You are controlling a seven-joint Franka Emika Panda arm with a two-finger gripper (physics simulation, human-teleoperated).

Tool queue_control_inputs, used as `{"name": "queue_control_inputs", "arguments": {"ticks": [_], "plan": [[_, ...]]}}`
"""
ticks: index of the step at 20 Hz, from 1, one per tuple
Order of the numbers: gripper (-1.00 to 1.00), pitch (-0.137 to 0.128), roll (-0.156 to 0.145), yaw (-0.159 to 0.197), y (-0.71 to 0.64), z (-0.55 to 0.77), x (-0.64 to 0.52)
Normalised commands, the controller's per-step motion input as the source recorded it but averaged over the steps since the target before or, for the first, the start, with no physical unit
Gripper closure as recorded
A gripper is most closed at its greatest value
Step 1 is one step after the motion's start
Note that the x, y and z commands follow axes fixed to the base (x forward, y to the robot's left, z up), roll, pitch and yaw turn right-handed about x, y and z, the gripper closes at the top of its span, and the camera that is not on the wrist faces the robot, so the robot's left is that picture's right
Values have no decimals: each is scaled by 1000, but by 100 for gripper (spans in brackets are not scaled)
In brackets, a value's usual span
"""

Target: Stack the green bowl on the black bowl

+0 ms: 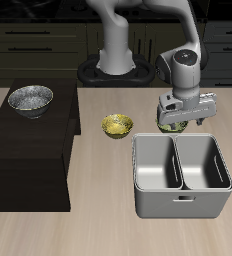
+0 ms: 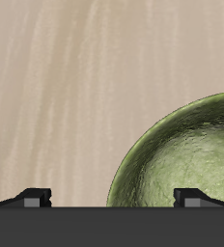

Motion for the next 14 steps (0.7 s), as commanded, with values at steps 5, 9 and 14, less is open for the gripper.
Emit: {"name": "queue_control_inputs", "arguments": {"ticks": [5, 9, 14], "plan": [[100, 15, 39, 14, 20, -54, -7], [100, -16, 28, 8, -19, 63, -53], [100, -10, 8, -5, -86, 115, 6]]}}
